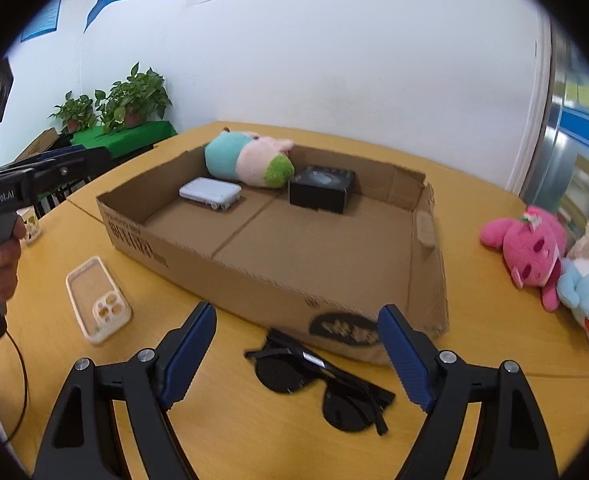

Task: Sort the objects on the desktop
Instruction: 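Open both grippers and withdraw them toward the black sunglasses, then close both grippers on the sunglasses frame and lift them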

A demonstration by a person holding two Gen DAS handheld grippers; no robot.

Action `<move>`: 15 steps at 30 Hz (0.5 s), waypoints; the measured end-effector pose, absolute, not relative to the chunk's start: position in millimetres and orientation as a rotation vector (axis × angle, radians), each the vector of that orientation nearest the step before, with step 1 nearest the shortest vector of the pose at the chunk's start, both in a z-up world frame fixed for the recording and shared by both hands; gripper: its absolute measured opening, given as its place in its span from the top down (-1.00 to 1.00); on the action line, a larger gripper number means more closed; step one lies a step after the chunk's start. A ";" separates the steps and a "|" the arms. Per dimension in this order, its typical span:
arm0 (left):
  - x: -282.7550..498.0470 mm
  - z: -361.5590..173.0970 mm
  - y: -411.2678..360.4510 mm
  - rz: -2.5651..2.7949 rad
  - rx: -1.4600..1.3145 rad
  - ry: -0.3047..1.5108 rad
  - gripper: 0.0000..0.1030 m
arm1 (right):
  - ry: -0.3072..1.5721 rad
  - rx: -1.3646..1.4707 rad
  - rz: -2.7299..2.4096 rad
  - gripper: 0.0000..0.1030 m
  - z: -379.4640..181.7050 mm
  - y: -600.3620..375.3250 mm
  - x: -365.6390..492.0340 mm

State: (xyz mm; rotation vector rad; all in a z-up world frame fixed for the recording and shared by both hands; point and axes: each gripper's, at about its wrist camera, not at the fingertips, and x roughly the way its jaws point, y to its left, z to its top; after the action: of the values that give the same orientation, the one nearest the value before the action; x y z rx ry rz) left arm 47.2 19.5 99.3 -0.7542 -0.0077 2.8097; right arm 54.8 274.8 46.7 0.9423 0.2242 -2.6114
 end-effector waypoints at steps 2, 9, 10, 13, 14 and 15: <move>49.1 87.5 13.7 2.797 -0.796 -0.023 -0.92 | 0.154 1.013 -2.574 -0.62 33.5 296.9 50.3; 53.8 56.5 8.7 2.755 -0.910 -0.011 -0.92 | 0.252 1.176 -2.393 -0.61 -17.6 317.4 24.6; 54.3 55.3 8.4 2.754 -0.917 -0.017 -0.92 | 0.237 1.187 -2.389 -0.61 -21.8 318.7 18.9; 56.1 50.9 8.8 2.738 -0.940 -0.029 -0.92 | 0.182 1.209 -2.373 -0.62 -35.0 323.3 3.6; 56.6 49.7 10.0 2.732 -0.946 -0.025 -0.92 | 0.178 1.228 -2.363 -0.61 -40.6 323.1 0.4; 57.5 48.4 11.9 2.727 -0.950 -0.017 -0.92 | 0.188 1.221 -2.360 -0.65 -43.8 320.9 1.0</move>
State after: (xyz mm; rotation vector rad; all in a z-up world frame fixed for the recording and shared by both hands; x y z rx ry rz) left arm 57.5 11.9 48.4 -0.9504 -0.0167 2.7271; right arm 1.0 320.9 -43.8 1.2208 0.1881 -2.3605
